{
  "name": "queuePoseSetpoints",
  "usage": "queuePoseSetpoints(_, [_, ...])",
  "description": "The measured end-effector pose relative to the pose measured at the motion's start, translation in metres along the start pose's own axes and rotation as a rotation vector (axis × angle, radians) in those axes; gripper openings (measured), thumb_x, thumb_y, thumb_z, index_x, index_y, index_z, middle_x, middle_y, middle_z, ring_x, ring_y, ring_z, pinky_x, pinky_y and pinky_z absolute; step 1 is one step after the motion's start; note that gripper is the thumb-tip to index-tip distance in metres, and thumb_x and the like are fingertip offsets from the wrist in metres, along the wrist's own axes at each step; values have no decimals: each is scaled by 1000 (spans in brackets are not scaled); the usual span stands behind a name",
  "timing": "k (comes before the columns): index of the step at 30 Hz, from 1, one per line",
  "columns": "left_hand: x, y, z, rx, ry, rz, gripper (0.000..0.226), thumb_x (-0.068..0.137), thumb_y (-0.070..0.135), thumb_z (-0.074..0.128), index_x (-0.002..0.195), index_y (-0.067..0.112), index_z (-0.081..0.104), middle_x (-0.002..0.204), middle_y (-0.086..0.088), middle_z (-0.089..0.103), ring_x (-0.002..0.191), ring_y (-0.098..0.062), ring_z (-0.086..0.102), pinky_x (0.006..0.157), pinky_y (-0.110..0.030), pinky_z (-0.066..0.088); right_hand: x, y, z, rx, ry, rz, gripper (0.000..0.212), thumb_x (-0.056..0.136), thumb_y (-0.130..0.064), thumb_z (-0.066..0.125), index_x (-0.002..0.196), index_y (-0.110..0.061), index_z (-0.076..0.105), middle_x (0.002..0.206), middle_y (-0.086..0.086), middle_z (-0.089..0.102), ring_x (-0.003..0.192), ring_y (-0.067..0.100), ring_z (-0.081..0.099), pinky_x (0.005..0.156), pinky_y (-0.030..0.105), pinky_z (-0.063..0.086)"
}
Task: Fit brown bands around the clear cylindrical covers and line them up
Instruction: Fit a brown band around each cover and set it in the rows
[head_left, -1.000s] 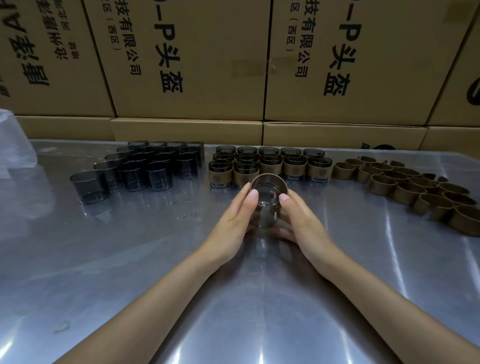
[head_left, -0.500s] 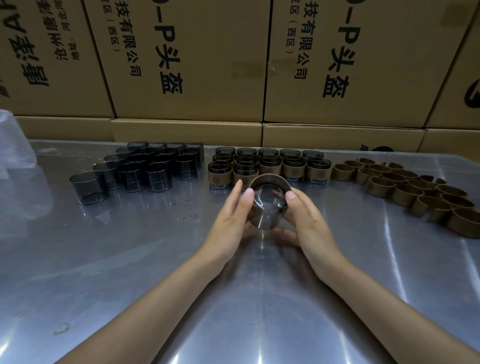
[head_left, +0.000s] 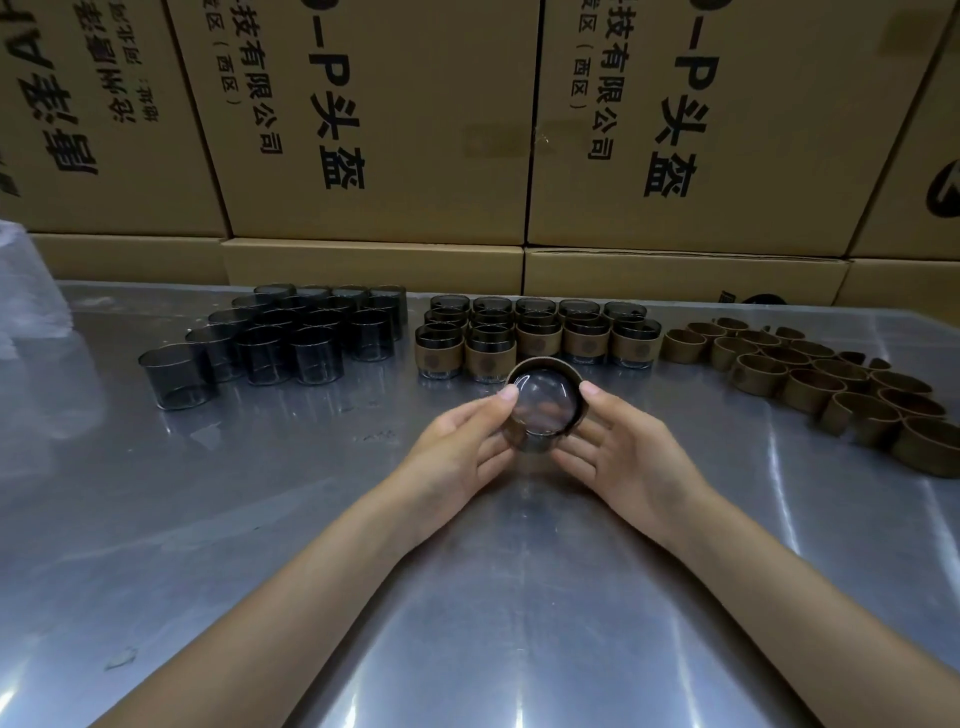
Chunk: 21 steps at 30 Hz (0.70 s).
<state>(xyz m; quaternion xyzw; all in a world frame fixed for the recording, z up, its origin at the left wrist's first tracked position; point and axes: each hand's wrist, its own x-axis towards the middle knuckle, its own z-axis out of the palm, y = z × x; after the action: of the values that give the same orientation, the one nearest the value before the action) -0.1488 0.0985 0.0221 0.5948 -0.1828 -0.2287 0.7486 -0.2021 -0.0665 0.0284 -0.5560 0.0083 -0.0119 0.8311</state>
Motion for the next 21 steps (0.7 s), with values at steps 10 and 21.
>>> queuePoseSetpoints(10, [-2,2,-16,-115,-249,-63,62,48,52,91,99,19,78,108,-9,73,96,-16,70,81,-24,55,-3,-3,-13,65,-312,62,55,58,-37,91,105,-13,76,112,12,71,102,21,69,81,28,56])
queuePoseSetpoints(21, [-9,4,-12,-140,-465,-30,56,60,46,86,108,19,74,110,-4,72,105,-13,67,93,-24,52,-6,-3,-17,106,-480,75,48,65,-36,88,108,-19,75,105,0,74,97,10,70,84,22,55])
